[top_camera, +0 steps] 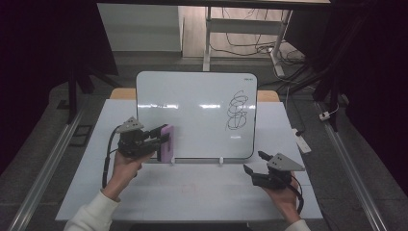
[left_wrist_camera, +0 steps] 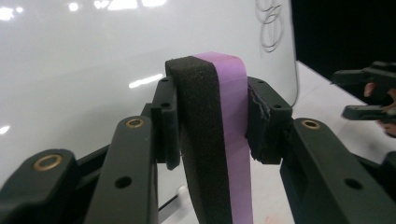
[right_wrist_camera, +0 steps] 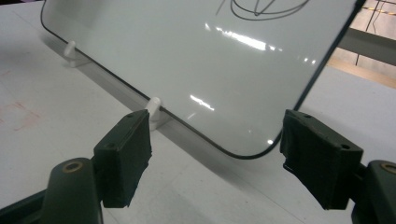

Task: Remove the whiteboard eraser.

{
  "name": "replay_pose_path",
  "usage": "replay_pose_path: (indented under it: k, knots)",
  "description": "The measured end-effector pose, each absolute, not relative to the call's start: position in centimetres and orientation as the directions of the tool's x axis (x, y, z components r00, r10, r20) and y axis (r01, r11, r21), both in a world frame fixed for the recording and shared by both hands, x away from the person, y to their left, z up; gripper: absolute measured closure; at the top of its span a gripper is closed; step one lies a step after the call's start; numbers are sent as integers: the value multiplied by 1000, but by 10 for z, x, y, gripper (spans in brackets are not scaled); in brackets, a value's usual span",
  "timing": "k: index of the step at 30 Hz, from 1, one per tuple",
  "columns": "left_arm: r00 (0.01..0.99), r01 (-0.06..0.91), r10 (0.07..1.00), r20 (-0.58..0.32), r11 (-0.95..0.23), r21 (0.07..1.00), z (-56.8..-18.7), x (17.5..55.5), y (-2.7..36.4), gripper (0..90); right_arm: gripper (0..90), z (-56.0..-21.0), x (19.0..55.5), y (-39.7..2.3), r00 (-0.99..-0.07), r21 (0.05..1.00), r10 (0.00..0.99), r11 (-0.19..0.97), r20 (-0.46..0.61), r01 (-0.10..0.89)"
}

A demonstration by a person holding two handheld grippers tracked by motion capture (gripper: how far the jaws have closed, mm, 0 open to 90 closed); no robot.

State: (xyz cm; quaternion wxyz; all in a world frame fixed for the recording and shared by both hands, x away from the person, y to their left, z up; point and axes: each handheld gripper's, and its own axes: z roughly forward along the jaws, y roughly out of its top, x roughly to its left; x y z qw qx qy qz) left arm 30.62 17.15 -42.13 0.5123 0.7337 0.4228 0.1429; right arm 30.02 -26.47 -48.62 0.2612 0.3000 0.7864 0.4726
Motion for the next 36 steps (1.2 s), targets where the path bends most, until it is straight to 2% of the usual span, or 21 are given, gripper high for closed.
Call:
replay_pose_path:
  k: [9,15,24,36]
  knots:
    - [650,466,732,-206,-169,869,-423,310,144,596,241,-473,293,-250,-675,910,727,355,-126,213]
    - [671,443,710,-215,-151,884,-421,314,124,596,241,-466,294,-233,-697,916,709,344,-111,204]
    - [690,431,690,-219,-149,890,-423,319,111,596,242,-468,295,-210,-727,907,680,361,-98,215]
    - [723,420,654,-221,-162,893,-430,319,91,596,241,-465,293,-189,-743,919,668,318,-41,235]
